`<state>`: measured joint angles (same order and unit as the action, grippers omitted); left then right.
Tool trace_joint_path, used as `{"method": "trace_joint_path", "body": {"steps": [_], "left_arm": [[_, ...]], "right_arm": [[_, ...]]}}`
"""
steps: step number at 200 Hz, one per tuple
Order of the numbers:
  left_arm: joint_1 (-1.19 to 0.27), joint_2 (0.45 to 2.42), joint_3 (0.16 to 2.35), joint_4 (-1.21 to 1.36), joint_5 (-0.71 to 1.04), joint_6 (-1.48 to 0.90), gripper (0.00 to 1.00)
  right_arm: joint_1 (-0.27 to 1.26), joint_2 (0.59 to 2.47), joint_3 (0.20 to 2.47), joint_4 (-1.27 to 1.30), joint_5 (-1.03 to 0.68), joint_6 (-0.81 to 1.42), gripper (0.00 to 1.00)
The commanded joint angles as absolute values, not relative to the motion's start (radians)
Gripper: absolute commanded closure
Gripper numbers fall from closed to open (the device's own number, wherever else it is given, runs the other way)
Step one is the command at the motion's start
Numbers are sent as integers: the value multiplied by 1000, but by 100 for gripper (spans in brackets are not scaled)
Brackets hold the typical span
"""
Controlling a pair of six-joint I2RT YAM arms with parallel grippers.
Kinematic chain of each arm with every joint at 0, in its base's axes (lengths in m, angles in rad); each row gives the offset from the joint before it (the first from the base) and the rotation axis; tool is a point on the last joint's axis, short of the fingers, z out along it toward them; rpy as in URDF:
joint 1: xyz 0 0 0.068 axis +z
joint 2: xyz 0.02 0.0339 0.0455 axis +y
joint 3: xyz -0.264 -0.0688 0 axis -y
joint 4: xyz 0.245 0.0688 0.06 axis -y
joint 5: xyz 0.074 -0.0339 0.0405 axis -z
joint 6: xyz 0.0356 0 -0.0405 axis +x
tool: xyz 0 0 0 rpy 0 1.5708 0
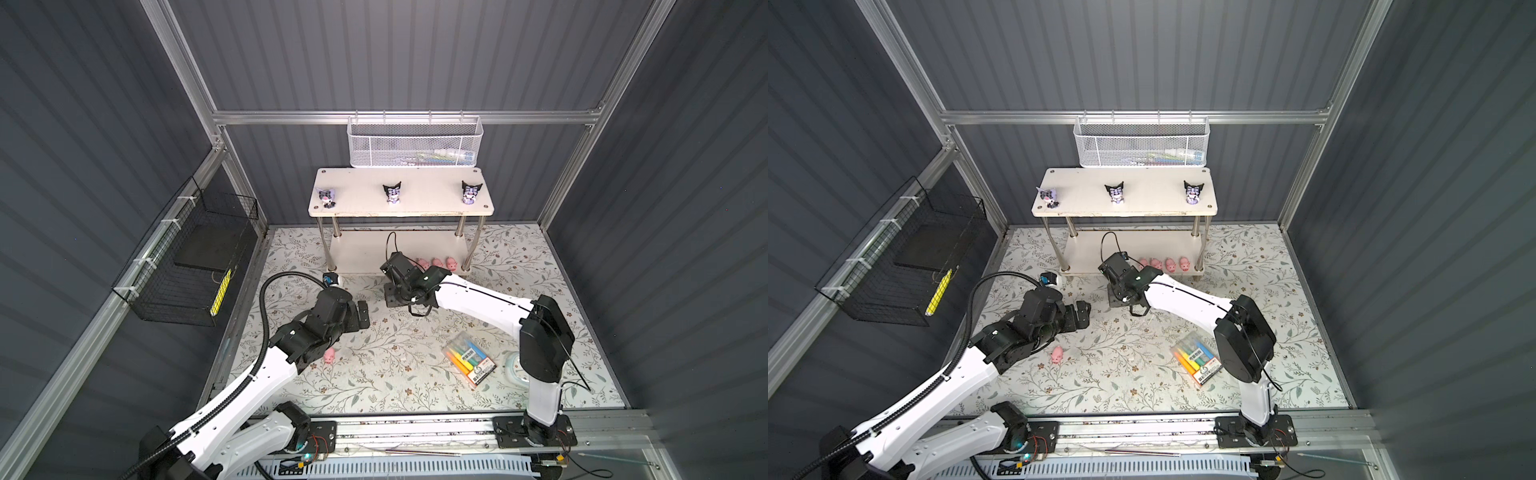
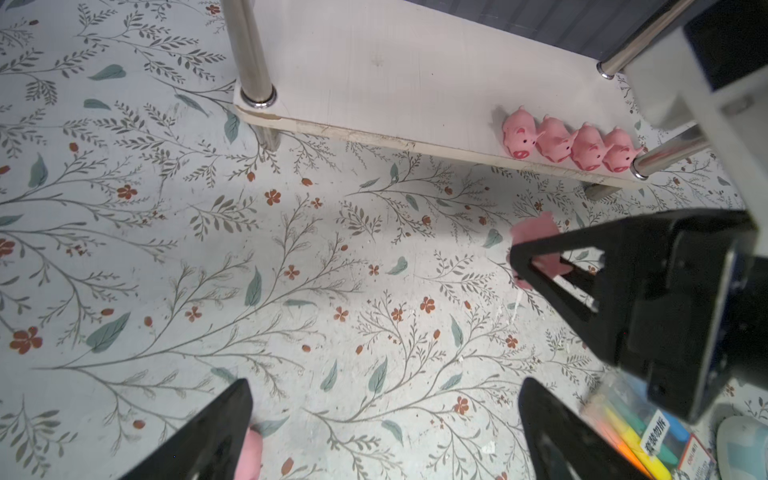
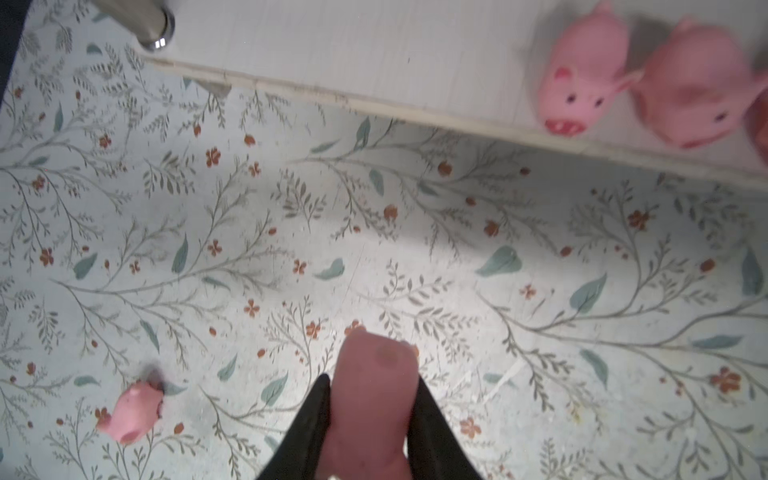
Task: Place and organize the plastic toys onto the shelf
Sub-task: 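Carry the pink pig with the right gripper to the lower shelf, then lower the pig beside the row and open the right gripper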
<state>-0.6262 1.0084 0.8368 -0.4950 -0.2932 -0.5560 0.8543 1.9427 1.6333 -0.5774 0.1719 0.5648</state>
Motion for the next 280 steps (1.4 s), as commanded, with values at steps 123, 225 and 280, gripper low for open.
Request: {"method": "trace_joint_path", "body": {"steps": [123, 225, 280], "left_arm": [[-327, 1216, 916, -333, 14, -436, 0], [-321, 1198, 889, -352, 32, -443, 0], [-321, 1163, 859, -367, 29, -459, 0]], "right_arm": [[670, 2358, 2168, -675, 73, 348, 68], [657, 2384, 2160, -686, 58, 353, 65], [656, 2390, 2149, -684, 59, 354, 64]]}}
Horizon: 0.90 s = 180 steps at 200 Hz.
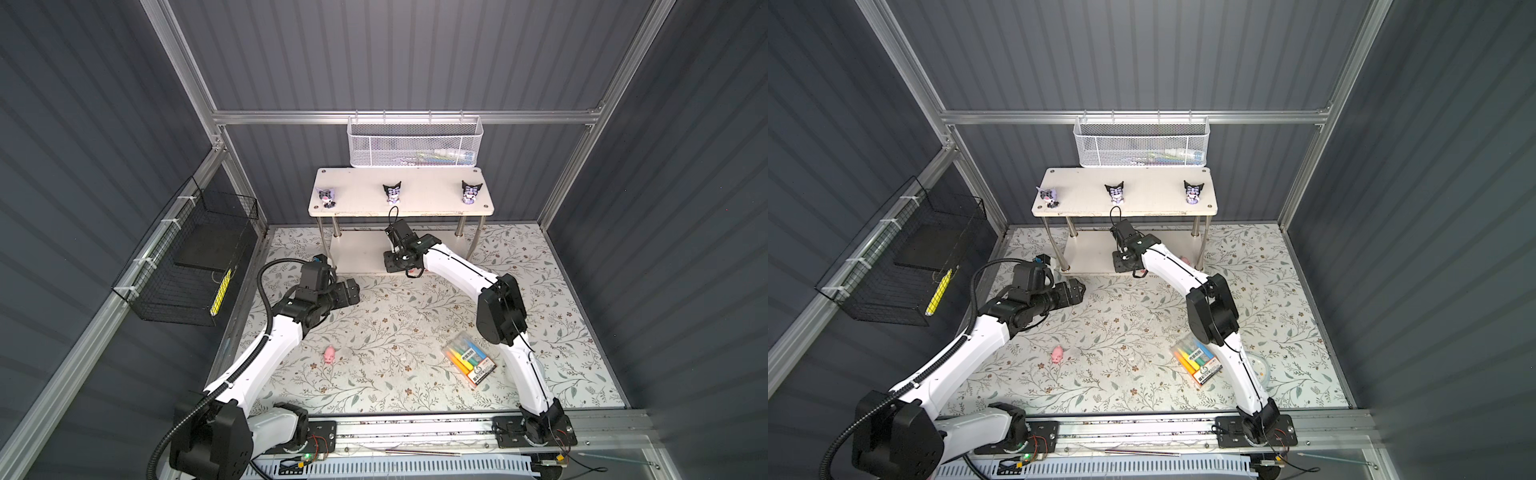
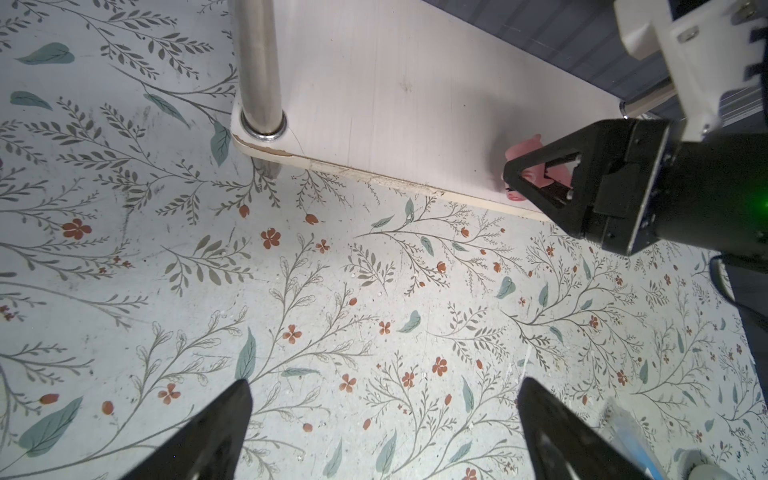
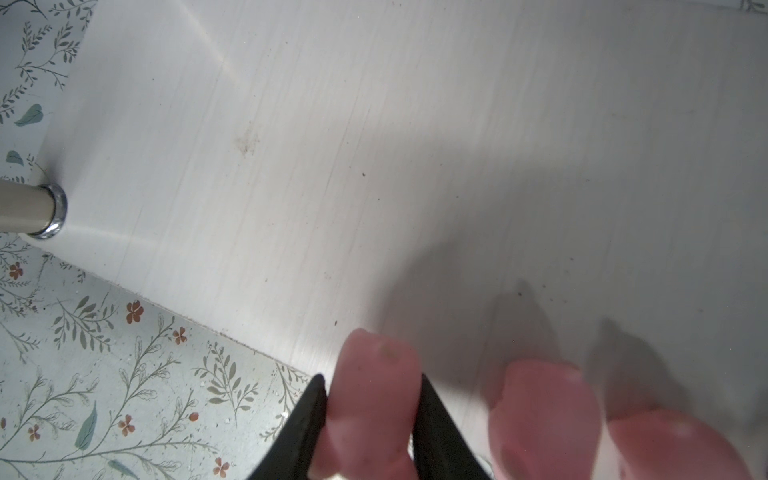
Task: Place and organize the plastic toys onto the shelf
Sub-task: 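Lower the pig beside the row and open the right gripper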
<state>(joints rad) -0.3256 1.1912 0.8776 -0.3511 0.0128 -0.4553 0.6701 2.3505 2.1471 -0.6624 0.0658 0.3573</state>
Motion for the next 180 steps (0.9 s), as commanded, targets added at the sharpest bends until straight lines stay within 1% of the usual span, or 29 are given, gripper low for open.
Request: {"method": "trace_joint_path", "body": {"steps": [1, 143, 169, 180], "left_arm": [[-321, 1162, 859, -368, 29, -459, 0], [-321, 1175, 841, -356, 43, -470, 0], [-321, 1173, 841, -357, 43, -471, 0], [-321, 1169, 842, -359, 41, -471, 0]], "right_arm": [[656, 2390, 2148, -684, 59, 354, 64], [650, 2397, 2100, -663, 54, 363, 64], [650, 2400, 2103, -666, 58, 362, 60], [650, 2397, 2106, -666, 62, 361, 55]]}}
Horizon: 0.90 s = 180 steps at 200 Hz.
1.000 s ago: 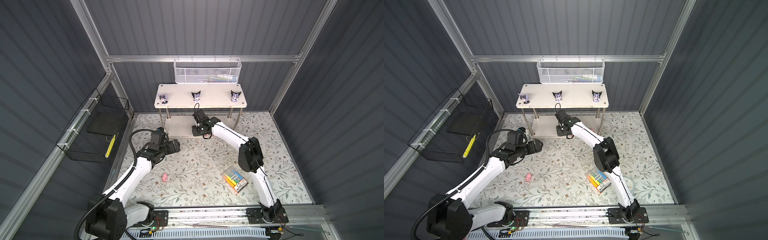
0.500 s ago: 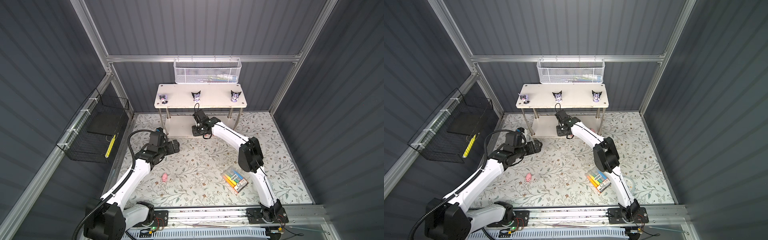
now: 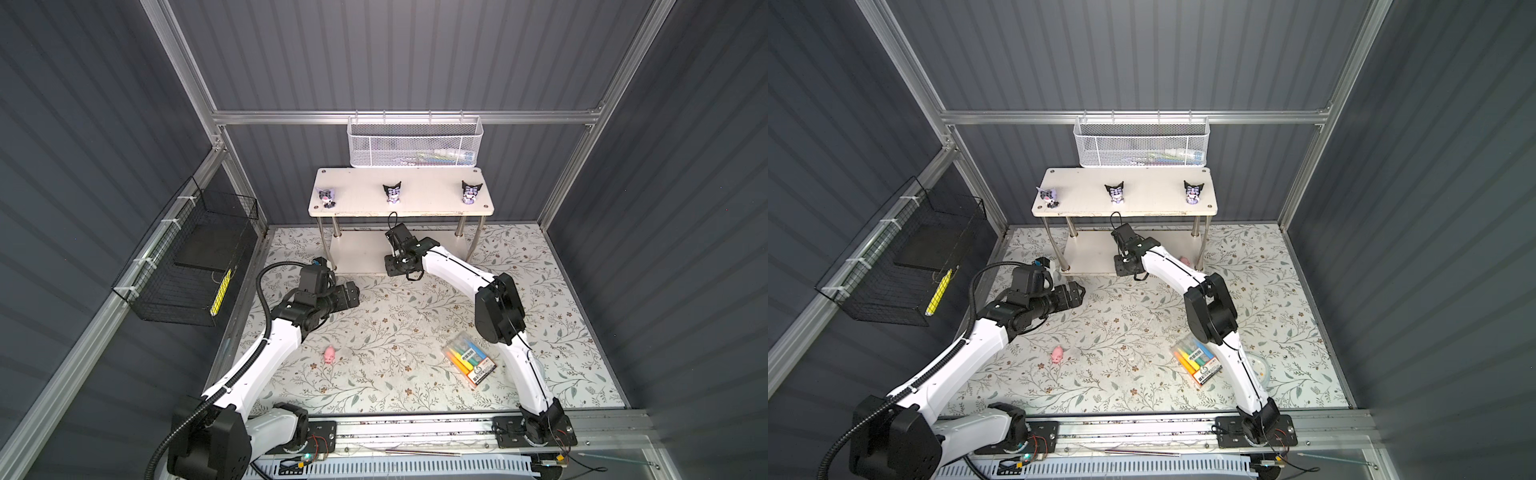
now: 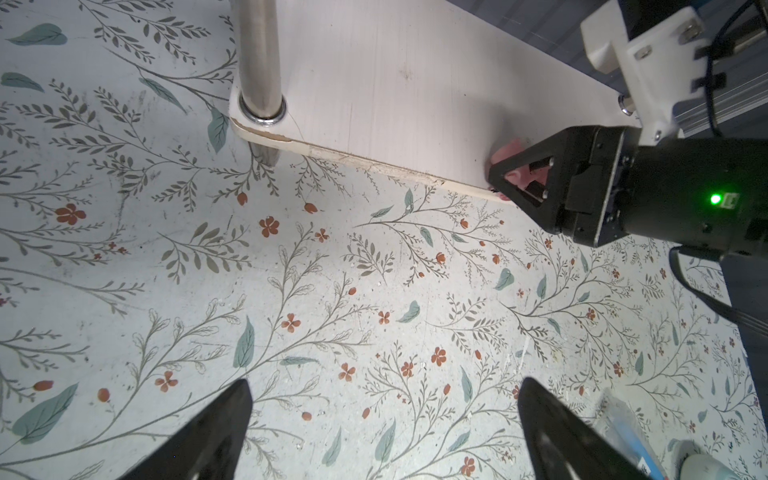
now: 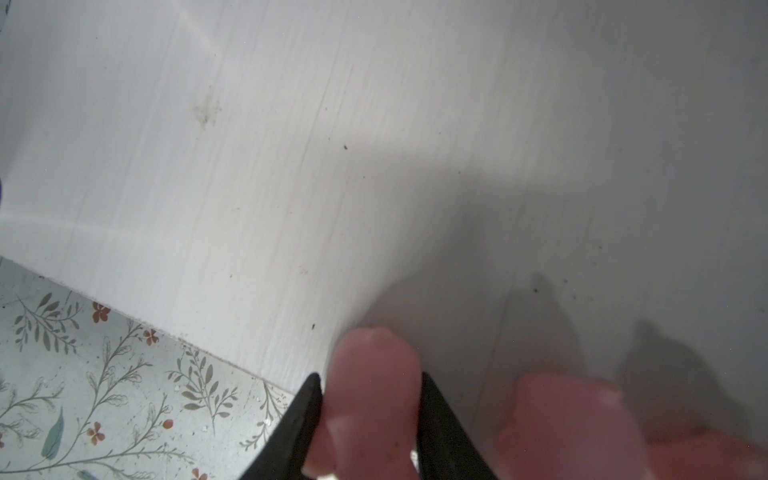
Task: Place and organize the plastic toys onto the shelf
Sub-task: 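Lower the pig beside the row and open the right gripper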
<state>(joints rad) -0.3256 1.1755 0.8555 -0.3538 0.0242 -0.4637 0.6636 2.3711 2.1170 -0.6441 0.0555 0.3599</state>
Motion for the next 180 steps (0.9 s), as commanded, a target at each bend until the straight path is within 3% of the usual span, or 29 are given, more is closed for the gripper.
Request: {"method": "trace_joint_path", "body": {"steps": [1, 97, 180], "left_arm": [[-321, 1169, 842, -359, 41, -471, 0], [-321, 1118, 833, -405, 10, -473, 0], [-321, 990, 779, -520, -50, -505, 0]], "right_arm": [[650, 2397, 2107, -666, 62, 360, 55], [651, 2276, 2037, -644, 30, 350, 34], [691, 2122, 1879, -618, 23, 355, 28]]}}
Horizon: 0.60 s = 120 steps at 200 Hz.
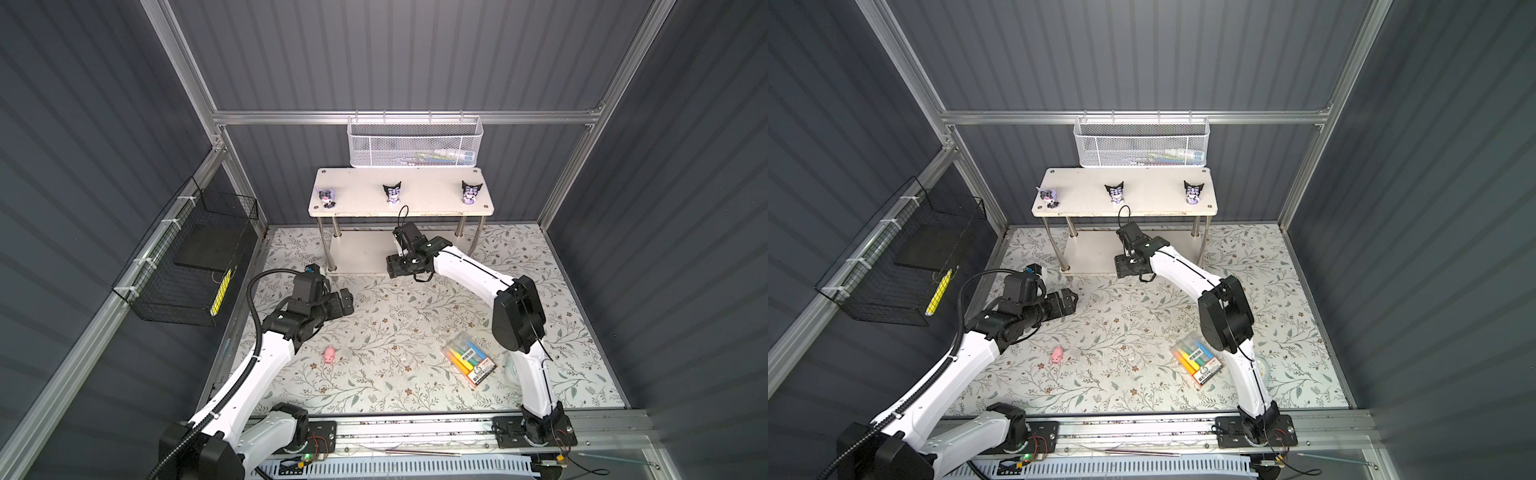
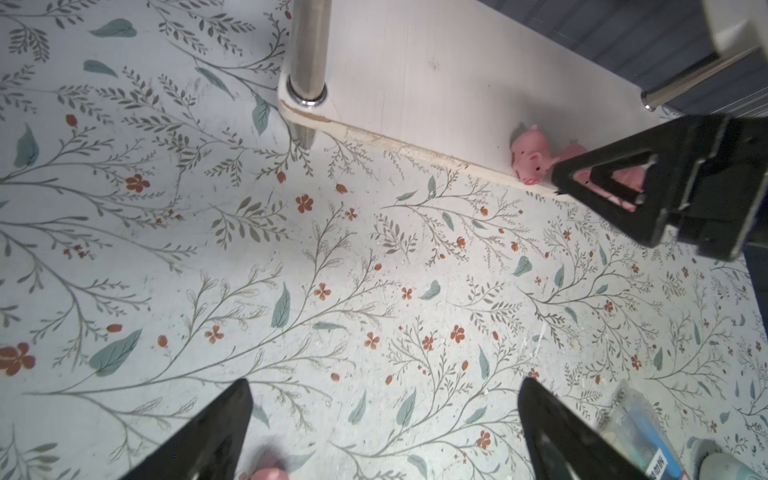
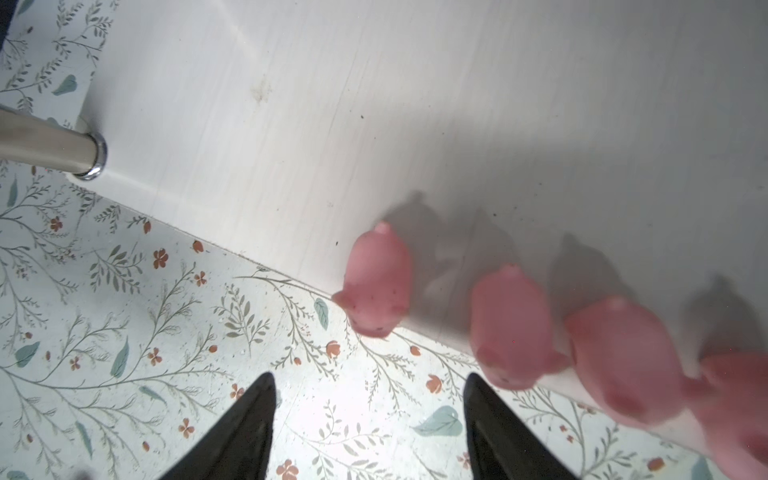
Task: Place and organize the plastic toys onto the shelf
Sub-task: 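Lower the pig beside the row and open the right gripper, then withdraw the right gripper to the marker pack while the left gripper approaches the pig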
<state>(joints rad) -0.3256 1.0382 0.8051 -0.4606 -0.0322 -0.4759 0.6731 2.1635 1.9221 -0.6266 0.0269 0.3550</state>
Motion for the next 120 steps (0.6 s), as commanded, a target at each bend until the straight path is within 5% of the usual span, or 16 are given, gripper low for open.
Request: {"method": "trace_joint_path", "body": {"steps": [1, 120], "left_arm": [[-321, 988, 778, -521, -50, -506, 0], [-322, 763, 643, -591, -2, -598, 2]], "right_arm": [[692, 2120, 1876, -618, 22, 355, 28], [857, 1809, 1539, -558, 47, 406, 23]]}}
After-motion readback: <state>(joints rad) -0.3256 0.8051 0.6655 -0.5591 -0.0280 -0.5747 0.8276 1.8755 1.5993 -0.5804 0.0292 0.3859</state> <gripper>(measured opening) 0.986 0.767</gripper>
